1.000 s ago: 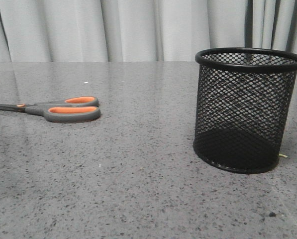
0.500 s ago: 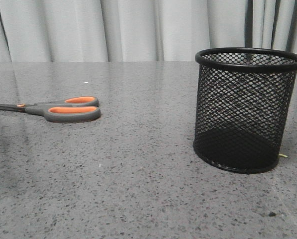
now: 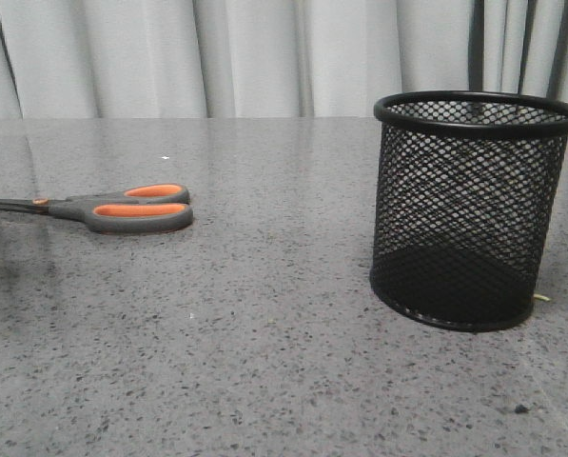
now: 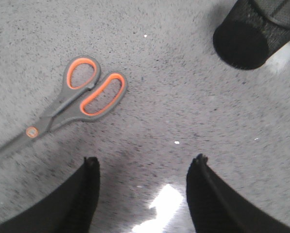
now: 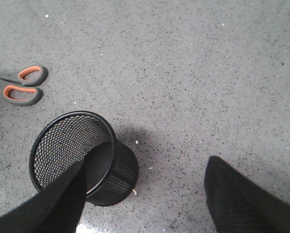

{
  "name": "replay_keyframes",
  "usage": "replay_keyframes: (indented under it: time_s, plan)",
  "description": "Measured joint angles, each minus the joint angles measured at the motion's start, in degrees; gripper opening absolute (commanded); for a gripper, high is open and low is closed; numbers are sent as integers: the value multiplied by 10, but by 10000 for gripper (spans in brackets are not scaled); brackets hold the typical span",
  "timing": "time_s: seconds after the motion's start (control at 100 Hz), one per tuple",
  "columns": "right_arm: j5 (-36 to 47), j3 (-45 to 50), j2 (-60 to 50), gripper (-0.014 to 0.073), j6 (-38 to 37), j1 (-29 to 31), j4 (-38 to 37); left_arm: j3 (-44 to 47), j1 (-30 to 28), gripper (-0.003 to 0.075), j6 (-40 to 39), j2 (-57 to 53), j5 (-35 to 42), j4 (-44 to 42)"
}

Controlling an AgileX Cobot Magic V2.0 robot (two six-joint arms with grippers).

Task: Put scissors into bucket

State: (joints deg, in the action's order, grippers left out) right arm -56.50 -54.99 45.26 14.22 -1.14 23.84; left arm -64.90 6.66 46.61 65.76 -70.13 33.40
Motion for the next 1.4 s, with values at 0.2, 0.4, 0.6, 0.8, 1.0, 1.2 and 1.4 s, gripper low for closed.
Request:
replay_keyframes:
  time_s: [0.2,0.4,0.6,0.8,1.0,1.2,1.4]
  plan:
    - [0,0,0,465,2,-2,1,-81,0,377,166,113,-5,-31]
    - [0,0,0,465,9,-30,2,-122,16,377,282,198,-5,-67]
    - [0,0,0,465,17,-51,2,-139,73,377,338,257,-5,-150]
    - [0,0,0,465,19,-53,2,-161,103,377,353,301,-4,-191]
    - [0,0,0,465,20,-63,2,-173,104,377,354,336,-3,-199]
    - [0,0,0,465,22,-69,2,-173,104,377,355,353,8,-200]
    - [0,0,0,465,23,-69,2,-174,104,377,358,360,16,-200]
